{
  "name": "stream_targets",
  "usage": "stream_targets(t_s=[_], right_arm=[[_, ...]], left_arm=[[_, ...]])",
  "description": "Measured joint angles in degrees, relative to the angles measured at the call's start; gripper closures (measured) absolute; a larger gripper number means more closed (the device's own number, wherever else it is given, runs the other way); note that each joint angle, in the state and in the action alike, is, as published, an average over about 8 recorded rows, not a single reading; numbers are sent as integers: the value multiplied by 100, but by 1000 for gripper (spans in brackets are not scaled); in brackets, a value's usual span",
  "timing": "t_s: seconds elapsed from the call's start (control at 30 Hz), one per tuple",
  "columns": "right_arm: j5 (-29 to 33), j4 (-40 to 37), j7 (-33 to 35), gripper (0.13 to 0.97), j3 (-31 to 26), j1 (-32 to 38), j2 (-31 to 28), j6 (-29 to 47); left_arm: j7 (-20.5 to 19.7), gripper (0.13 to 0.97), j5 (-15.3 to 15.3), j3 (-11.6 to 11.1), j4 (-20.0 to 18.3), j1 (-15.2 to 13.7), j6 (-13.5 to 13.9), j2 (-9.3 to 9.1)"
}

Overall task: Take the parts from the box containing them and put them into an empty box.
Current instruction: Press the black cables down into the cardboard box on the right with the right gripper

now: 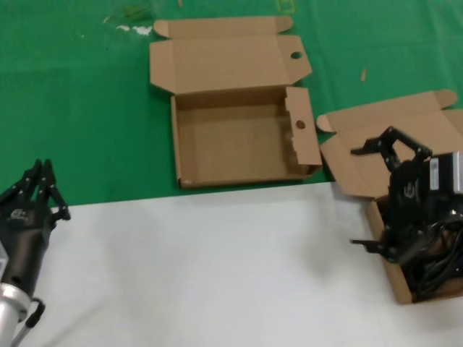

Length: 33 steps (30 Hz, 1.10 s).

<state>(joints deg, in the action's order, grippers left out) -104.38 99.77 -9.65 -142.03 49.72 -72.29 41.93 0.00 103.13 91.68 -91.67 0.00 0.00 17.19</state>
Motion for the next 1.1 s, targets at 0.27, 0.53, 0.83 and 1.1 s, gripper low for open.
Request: stream_targets(t_s=[0.27, 0.53, 0.83, 1.1], right_arm=[[610, -817, 640, 129, -1197, 1777, 314, 2078], [1534, -1716, 1425, 131, -1121, 2187, 951, 3774], [2365, -2465, 2205, 157, -511, 1873, 1590, 4235], [2916, -3299, 2954, 227, -56, 1603, 2110, 4022]], left_arm=[[0, 927, 0, 0, 0, 0, 0, 0], [0, 957, 0, 0, 0, 0, 0, 0], [0, 957, 0, 0, 0, 0, 0, 0], [-2, 957, -1, 0, 0, 0, 0, 0]])
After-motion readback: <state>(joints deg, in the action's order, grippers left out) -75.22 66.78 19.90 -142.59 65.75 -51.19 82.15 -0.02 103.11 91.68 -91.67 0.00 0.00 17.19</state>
